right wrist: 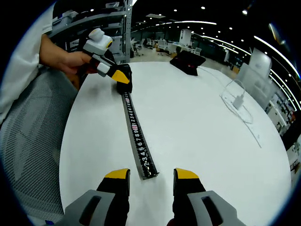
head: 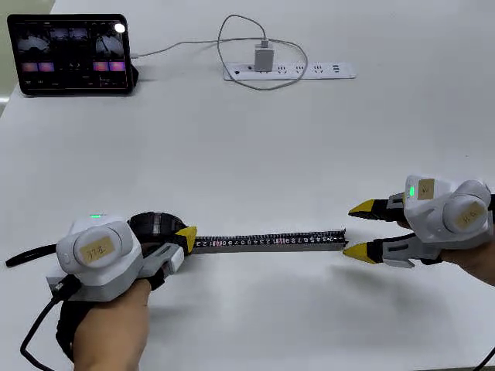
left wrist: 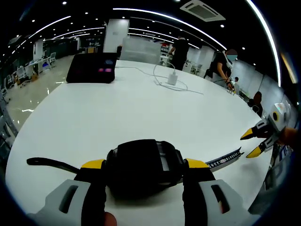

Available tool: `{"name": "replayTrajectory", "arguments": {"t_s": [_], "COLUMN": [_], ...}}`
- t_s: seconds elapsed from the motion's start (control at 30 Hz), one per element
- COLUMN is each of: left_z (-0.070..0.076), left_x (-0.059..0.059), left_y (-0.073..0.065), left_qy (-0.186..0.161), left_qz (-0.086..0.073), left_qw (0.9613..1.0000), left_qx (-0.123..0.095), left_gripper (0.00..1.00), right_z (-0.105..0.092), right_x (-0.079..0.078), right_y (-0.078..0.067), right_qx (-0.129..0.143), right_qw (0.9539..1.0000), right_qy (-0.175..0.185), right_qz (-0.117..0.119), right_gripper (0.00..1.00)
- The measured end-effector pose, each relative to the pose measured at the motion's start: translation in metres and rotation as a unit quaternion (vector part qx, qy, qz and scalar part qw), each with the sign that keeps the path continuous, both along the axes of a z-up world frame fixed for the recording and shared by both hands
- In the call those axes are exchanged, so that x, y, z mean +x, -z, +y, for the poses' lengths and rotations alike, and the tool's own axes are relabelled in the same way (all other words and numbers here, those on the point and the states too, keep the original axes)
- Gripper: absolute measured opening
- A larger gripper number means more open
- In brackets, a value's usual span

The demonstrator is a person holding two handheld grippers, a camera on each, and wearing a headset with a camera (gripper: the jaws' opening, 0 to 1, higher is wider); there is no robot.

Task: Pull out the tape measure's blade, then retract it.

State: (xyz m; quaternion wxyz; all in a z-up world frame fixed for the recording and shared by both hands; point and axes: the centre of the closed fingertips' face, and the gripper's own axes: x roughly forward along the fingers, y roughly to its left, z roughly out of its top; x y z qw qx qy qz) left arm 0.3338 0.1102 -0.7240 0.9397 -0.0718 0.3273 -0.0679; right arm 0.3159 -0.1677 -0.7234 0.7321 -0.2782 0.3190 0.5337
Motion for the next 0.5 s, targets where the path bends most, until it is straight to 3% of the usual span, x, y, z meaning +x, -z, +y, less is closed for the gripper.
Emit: {"name": "replayTrajectory", "arguments": {"t_s": [0.5], "left_z": [0.0], "left_x": [0.0], "left_y": [0.001], "left_qy": [0.002], "left_qz": [0.002], "left_qw": [1.0], "left_qx": [-0.001], "left_gripper": [0.61], "right_z": [-0.002], "right_x": [-0.005], "right_y": [0.018], "right_qx": [-0.053], "right_qw": [0.9963], "right_qy": [-0.06], "right_qz": [0.03], "right_gripper": [0.24]}}
